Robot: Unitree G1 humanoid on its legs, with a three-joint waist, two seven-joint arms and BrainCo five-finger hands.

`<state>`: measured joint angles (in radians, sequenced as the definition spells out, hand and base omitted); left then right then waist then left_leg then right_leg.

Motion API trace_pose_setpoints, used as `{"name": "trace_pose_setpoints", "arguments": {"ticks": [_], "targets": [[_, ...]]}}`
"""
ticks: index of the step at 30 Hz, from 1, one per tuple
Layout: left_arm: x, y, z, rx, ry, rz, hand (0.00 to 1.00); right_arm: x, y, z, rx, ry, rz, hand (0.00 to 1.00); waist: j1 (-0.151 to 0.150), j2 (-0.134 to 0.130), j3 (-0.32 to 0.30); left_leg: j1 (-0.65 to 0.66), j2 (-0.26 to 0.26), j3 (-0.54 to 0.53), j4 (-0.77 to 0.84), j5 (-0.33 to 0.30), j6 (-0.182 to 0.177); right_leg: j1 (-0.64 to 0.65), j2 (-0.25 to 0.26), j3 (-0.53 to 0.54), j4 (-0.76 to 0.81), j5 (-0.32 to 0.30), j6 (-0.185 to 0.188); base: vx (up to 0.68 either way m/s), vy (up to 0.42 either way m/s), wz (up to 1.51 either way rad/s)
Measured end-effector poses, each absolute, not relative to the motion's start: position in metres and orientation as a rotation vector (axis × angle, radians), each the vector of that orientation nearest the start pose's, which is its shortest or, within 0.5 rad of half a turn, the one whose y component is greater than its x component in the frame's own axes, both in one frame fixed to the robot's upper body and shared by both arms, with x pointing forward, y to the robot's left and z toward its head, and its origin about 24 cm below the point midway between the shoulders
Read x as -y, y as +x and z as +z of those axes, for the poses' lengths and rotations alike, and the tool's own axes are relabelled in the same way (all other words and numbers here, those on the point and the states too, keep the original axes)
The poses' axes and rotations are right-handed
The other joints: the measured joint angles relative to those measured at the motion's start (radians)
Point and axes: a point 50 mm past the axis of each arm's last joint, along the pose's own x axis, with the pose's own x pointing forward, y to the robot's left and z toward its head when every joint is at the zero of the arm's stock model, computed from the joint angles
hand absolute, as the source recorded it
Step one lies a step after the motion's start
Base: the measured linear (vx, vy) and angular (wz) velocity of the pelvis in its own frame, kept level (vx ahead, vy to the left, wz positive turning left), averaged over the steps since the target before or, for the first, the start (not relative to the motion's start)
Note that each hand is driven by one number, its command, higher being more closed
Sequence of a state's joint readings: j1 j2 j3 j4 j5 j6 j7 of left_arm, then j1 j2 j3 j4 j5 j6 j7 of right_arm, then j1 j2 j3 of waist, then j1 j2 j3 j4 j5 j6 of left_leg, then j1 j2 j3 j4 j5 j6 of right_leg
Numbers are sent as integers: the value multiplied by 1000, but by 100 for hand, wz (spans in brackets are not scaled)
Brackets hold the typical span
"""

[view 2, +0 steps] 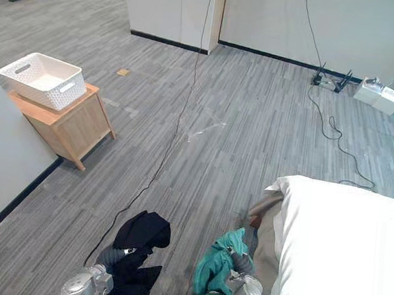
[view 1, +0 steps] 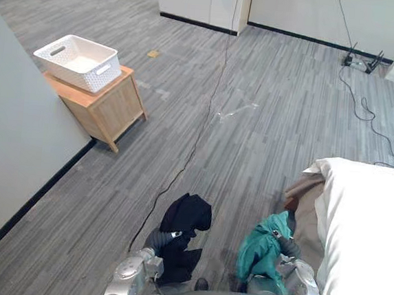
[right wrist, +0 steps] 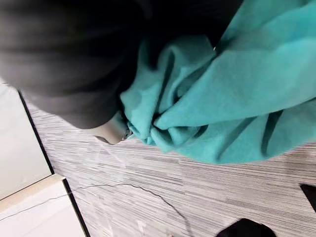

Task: Tidy the bed and pick cloth on bed and put in laundry

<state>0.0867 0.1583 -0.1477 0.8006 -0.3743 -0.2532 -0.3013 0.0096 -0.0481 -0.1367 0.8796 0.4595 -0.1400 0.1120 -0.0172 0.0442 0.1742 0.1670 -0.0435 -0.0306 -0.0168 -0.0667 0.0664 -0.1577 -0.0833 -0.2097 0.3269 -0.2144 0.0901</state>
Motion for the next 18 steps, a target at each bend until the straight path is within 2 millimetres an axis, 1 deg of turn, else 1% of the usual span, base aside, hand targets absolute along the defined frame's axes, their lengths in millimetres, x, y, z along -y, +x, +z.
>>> {"name": "trace_pose_setpoints", "arguments": {"ticks": [1,2,3,4,5,6,7,8,9,10,11,12,13,14,15,16,17,18], "targets": [[-173,158,-115,-610,-232,-170,100,190,165,-125,-672,451,-274,100,-1,-2,1,6,4,-1,3,-7,-11,-9,4,6,-23,26,-2,235,-97,10],[-172,158,-115,-611,-235,-169,100,191,160,-126,-674,452,-281,100,1,-12,6,28,9,-6,13,-30,-31,-29,6,12,-67,83,-3,272,-134,12],[-172,157,-116,-614,-239,-162,100,190,154,-126,-671,458,-285,100,4,-19,11,42,8,-8,44,-66,-40,-44,1,23,-74,115,-4,335,-172,13],[-173,155,-116,-615,-244,-156,100,189,152,-127,-671,461,-286,100,4,-26,11,49,8,-9,61,-86,-42,-45,0,27,-72,123,-13,310,-197,14],[-174,151,-118,-622,-259,-134,100,186,148,-127,-670,472,-287,100,4,-43,17,61,8,-15,109,-146,-48,-43,-6,32,-53,123,-18,300,-239,15],[-174,148,-119,-626,-266,-123,100,183,146,-127,-669,483,-282,100,3,-58,10,57,12,-24,173,-221,-35,-45,-15,30,-5,108,-41,300,-262,16],[-174,147,-119,-625,-270,-121,100,183,146,-127,-668,484,-280,100,4,-58,9,58,21,-26,207,-260,-29,-46,-16,19,25,107,-60,394,-372,16],[-172,142,-119,-625,-284,-114,100,186,145,-127,-666,479,-279,100,-2,-34,-4,57,65,-30,262,-321,-30,-52,5,-19,99,85,-104,485,-396,15],[-169,134,-122,-639,-305,-100,100,192,143,-125,-653,464,-279,100,-3,-1,-39,51,117,-32,317,-356,-70,-49,54,-43,119,27,-134,521,-374,22],[-164,130,-123,-643,-338,-82,100,194,149,-120,-625,451,-259,100,-17,30,-49,-47,144,-31,547,-358,-92,-43,91,-57,114,-8,-153,459,-305,8],[-162,132,-122,-630,-350,-78,100,197,153,-117,-613,430,-242,100,-16,41,-46,-122,162,-29,701,-307,-107,-26,114,-58,93,-16,-164,370,-241,-5],[-162,130,-122,-631,-358,-70,100,196,157,-115,-603,426,-227,100,-13,46,-45,-165,178,-30,793,-257,-108,-7,127,-55,74,-20,-170,505,-324,-32],[-162,121,-124,-637,-374,-49,100,191,161,-111,-587,425,-181,100,-4,48,-26,-260,216,-8,1022,-232,-112,102,175,-34,5,-25,-201,574,-303,-39],[-163,119,-124,-642,-374,-44,100,191,161,-111,-589,421,-168,100,9,37,-17,-284,213,-5,1078,-233,-112,163,182,-17,-19,-35,-220,681,-341,-51],[-163,117,-124,-641,-375,-43,100,187,161,-111,-590,418,-149,100,25,24,-15,-321,194,-9,1104,-233,-113,213,183,-5,-46,-45,-231,552,-268,-50],[-161,121,-121,-620,-380,-48,100,187,165,-108,-573,404,-133,100,35,17,-13,-383,160,-6,1089,-233,-112,272,185,15,-91,-51,-231,538,-246,-40],[-160,124,-118,-600,-385,-48,100,188,168,-106,-563,398,-128,100,36,14,-10,-416,138,-1,1058,-233,-112,298,184,24,-114,-51,-231,525,-206,-48],[-161,130,-113,-556,-394,-44,100,189,176,-102,-547,389,-120,100,42,5,-2,-463,92,27,947,-232,-113,340,175,53,-151,-55,-225,619,-206,-67]]}}
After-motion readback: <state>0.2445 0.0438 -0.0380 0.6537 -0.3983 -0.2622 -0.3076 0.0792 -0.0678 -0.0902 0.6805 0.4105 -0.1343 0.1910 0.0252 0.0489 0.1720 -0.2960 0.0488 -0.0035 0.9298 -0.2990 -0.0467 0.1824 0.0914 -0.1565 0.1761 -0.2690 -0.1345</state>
